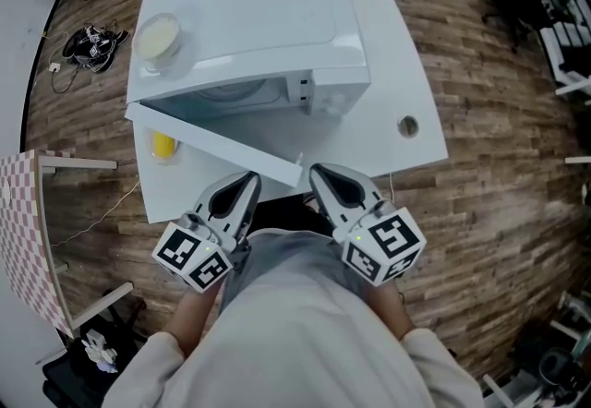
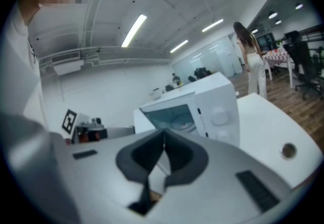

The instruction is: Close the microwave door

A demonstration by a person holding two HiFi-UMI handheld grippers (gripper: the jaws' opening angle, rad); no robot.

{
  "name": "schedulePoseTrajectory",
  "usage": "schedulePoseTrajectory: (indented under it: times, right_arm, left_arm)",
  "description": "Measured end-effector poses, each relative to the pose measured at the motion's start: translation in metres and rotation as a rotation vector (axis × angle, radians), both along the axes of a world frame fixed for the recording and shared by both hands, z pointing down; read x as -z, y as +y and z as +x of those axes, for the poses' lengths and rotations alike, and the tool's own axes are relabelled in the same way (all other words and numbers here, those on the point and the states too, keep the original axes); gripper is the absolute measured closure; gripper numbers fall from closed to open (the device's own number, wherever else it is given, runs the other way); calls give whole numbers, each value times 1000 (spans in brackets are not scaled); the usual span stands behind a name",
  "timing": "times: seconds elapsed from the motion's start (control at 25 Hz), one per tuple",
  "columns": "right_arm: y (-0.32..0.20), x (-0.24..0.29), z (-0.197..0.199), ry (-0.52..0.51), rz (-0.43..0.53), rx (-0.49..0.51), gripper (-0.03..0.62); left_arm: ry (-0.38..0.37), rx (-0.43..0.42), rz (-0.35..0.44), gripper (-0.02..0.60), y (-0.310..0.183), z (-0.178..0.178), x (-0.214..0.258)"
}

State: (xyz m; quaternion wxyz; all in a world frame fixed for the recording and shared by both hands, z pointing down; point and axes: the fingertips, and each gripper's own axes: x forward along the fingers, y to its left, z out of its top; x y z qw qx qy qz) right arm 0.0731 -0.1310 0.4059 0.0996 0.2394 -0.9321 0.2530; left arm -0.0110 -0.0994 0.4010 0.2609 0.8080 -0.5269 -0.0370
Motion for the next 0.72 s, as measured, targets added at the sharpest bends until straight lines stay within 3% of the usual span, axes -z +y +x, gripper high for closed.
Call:
schedulePoseTrajectory:
  times: [0.72]
  right_arm:
    - [-23,2,2,-4,-8,-12,571]
  left_arm:
    - [4,-9,-16,568,-24,2,0]
